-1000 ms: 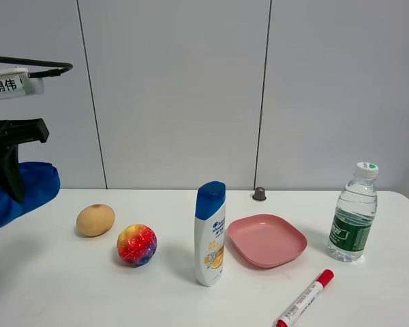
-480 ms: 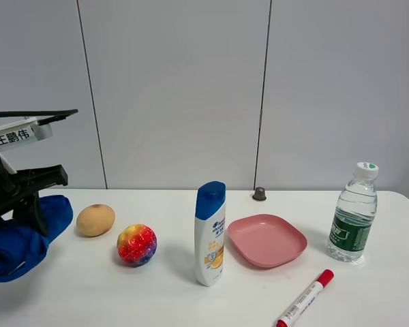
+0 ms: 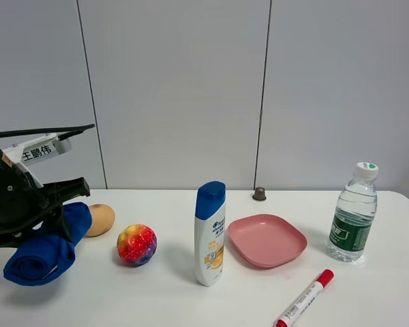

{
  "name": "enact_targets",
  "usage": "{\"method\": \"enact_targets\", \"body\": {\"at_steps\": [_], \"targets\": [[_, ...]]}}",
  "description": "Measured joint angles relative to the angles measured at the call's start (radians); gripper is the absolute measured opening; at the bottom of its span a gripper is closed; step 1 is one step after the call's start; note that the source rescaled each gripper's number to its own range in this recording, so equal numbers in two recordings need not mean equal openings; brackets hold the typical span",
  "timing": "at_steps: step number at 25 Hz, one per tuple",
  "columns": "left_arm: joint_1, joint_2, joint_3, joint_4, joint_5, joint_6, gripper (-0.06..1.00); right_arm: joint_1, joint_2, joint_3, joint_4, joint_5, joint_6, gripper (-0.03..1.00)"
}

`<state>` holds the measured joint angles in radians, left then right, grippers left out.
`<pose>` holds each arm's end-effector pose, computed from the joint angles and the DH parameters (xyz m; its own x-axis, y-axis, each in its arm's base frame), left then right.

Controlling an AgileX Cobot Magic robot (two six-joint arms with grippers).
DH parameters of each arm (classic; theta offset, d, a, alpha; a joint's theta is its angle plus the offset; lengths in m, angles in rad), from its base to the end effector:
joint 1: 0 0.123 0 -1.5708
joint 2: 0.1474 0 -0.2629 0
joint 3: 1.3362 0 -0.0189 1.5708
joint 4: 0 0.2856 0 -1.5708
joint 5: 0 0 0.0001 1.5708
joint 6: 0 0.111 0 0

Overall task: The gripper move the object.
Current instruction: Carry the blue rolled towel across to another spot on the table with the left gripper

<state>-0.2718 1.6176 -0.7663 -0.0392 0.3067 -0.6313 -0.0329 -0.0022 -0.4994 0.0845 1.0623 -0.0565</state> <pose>0.3109 -0.0880 0.0996 -0.8330 -0.4114 -0.3699 -0.3091 0.9006 -0.3055 0.0657 0.0060 0.2849 -0.4539 -0.0003 -0.8911 -0.0398 0.9990 0.0199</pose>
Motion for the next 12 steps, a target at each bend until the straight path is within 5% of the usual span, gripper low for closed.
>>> {"method": "enact_targets", "body": {"at_steps": [12], "targets": [[-0.015, 0.054, 0.000, 0.004, -0.019, 0.058, 0.00, 0.000, 0.000, 0.000, 0.000, 0.000, 0.000, 1.00]]}}
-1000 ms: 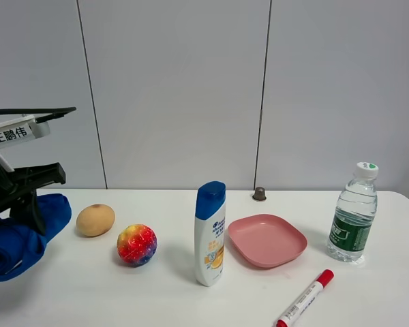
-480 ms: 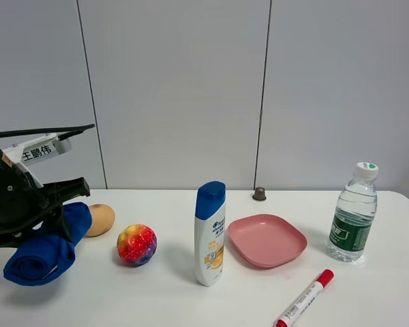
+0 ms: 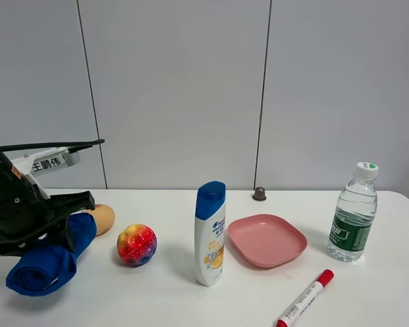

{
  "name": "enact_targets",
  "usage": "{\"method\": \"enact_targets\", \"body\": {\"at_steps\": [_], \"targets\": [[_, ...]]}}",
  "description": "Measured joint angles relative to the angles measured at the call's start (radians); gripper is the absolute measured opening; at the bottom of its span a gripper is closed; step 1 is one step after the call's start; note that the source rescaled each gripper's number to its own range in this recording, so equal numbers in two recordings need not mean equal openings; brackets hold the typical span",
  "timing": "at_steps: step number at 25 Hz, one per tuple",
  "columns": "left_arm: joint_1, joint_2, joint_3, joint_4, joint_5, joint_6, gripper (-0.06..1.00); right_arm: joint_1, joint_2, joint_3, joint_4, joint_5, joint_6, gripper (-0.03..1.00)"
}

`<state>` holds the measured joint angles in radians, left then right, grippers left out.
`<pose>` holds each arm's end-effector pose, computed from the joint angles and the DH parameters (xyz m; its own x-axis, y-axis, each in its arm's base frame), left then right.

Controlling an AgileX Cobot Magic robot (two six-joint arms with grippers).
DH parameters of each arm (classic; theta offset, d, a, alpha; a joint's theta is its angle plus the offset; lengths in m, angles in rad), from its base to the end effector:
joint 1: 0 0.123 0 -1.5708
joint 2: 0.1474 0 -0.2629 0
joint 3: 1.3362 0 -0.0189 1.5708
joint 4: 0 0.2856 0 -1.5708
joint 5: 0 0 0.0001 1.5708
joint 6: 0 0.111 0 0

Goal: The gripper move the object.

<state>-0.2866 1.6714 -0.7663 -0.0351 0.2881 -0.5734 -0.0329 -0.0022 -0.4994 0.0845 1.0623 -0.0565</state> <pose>0.3098 -0.0925 0.0831 -0.8679 -0.3389 -0.3632 -0.2534 0.9309 -0.2631 0.0657 0.0060 0.2849 -0.4539 -0.0003 -0.8911 -0.0398 0.9990 0.0199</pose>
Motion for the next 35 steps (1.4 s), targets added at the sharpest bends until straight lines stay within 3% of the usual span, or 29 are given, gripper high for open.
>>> {"method": "enact_targets", "body": {"at_steps": [8, 10, 14, 19, 25, 32, 35], "targets": [[-0.024, 0.042, 0.000, -0.026, -0.020, 0.024, 0.01, 0.000, 0.000, 0.000, 0.000, 0.000, 0.000, 1.00], [-0.032, 0.052, 0.000, -0.031, -0.020, 0.025, 0.12, 0.000, 0.000, 0.000, 0.000, 0.000, 0.000, 1.00], [-0.034, 0.055, 0.000, -0.045, -0.031, 0.028, 0.50, 0.000, 0.000, 0.000, 0.000, 0.000, 0.000, 1.00], [-0.034, 0.045, -0.002, -0.064, -0.022, 0.028, 0.61, 0.000, 0.000, 0.000, 0.000, 0.000, 0.000, 1.00], [-0.034, -0.109, -0.087, -0.078, 0.121, 0.091, 0.62, 0.000, 0.000, 0.000, 0.000, 0.000, 0.000, 1.00], [-0.034, -0.364, -0.301, -0.070, 0.398, 0.299, 0.62, 0.000, 0.000, 0.000, 0.000, 0.000, 0.000, 1.00], [-0.034, -0.461, -0.387, -0.024, 0.536, 0.361, 0.62, 0.000, 0.000, 0.000, 0.000, 0.000, 0.000, 1.00]]}}
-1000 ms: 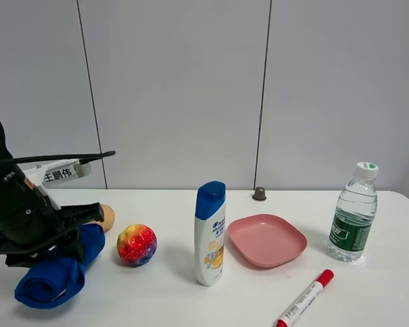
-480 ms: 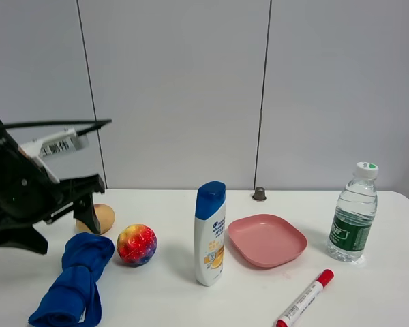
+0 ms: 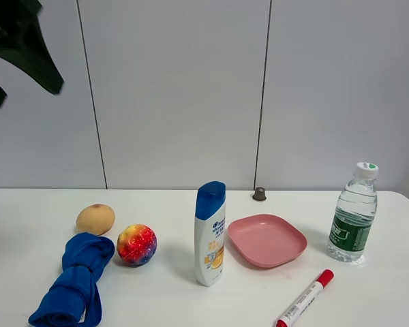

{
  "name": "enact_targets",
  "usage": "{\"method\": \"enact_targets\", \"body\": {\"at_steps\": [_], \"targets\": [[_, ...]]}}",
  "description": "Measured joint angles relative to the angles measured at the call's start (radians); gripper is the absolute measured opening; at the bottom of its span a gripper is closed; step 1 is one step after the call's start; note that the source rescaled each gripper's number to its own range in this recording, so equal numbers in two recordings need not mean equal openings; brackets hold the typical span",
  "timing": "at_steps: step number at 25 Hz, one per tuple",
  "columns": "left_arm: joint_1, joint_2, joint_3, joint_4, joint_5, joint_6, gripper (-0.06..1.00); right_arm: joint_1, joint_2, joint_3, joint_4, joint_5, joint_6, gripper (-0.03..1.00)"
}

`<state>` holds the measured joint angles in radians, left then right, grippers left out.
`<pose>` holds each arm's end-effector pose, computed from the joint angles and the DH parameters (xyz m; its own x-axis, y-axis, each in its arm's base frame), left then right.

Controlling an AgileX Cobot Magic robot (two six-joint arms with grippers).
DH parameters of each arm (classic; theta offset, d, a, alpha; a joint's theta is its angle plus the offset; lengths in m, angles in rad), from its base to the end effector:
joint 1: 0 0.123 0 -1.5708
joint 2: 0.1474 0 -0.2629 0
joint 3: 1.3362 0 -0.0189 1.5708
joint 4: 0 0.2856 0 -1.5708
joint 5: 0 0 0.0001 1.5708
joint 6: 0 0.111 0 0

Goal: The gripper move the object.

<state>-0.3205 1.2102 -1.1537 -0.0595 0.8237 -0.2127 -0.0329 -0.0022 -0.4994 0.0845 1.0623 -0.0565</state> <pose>0.2899 -0.1013 0.3286 -0.7402 -0.0180 -0.6722 0.1637 0.9648 -0.2060 0.0657 0.0060 0.2849 -0.4539 -0.0003 -0.8911 -0.0398 0.9990 0.0199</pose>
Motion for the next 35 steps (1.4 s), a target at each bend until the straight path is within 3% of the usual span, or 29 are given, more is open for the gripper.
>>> {"method": "enact_targets", "body": {"at_steps": [6, 10, 16, 21, 29, 35], "targets": [[0.000, -0.197, -0.075, 0.194, 0.270, 0.015, 0.62, 0.000, 0.000, 0.000, 0.000, 0.000, 0.000, 1.00], [0.000, -0.331, -0.075, 0.238, 0.377, -0.005, 0.62, 0.000, 0.000, 0.000, 0.000, 0.000, 0.001, 1.00], [0.000, -0.556, -0.006, 0.249, 0.385, -0.014, 0.62, 0.000, 0.000, 0.000, 0.000, 0.000, 0.001, 1.00], [0.000, -0.760, 0.215, 0.252, 0.386, -0.053, 0.62, 0.000, 0.000, 0.000, 0.000, 0.000, 0.001, 1.00], [0.000, -1.066, 0.524, 0.186, 0.389, -0.078, 0.62, 0.000, 0.000, 0.000, 0.000, 0.000, 0.001, 1.00], [0.000, -1.159, 0.626, 0.173, 0.279, 0.043, 0.62, 0.000, 0.000, 0.000, 0.000, 0.000, 0.001, 1.00]]}}
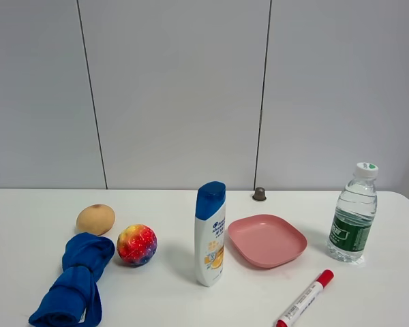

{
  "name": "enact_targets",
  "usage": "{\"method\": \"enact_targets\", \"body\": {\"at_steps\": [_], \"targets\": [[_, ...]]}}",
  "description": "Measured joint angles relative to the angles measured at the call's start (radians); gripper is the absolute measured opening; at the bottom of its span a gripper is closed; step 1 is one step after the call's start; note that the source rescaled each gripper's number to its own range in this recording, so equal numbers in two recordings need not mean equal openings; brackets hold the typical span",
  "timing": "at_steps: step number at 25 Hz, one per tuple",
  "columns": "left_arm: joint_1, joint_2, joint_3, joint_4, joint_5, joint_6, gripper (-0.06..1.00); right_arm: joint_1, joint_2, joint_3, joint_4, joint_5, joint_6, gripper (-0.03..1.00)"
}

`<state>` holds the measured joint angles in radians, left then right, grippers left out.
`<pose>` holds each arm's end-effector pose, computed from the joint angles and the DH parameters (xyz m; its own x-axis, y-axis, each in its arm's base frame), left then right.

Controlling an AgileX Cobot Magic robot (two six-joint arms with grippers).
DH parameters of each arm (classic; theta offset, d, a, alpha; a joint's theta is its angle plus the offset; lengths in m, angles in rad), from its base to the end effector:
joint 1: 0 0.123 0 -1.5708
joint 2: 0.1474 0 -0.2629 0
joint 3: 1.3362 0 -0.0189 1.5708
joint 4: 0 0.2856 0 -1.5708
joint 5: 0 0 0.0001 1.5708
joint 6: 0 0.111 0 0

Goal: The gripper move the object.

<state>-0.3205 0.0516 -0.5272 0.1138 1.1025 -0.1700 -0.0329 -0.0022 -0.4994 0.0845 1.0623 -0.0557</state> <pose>0.0686 -0.0109 0.2868 -0.5095 0.0452 -0.8593 0.1718 0.9839 -0.0501 0.0657 0.0060 0.2849 -0.4539 0.0005 -0.8911 -0.0394 0.9990 0.0206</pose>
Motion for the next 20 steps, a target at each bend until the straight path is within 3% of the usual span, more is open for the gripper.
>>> {"method": "enact_targets", "body": {"at_steps": [5, 10, 14, 20], "targets": [[0.000, -0.003, 0.019, -0.087, -0.042, 0.151, 0.62, 0.000, 0.000, 0.000, 0.000, 0.000, 0.000, 1.00], [0.024, -0.003, 0.019, -0.071, -0.045, 0.132, 0.62, 0.000, 0.000, 0.000, 0.000, 0.000, 0.000, 1.00], [0.154, -0.003, 0.019, -0.050, -0.045, 0.113, 0.62, 0.000, 0.000, 0.000, 0.000, 0.000, 0.000, 1.00], [0.373, -0.003, 0.019, -0.114, -0.045, 0.202, 0.62, 0.000, 0.000, 0.000, 0.000, 0.000, 0.000, 1.00]]}}
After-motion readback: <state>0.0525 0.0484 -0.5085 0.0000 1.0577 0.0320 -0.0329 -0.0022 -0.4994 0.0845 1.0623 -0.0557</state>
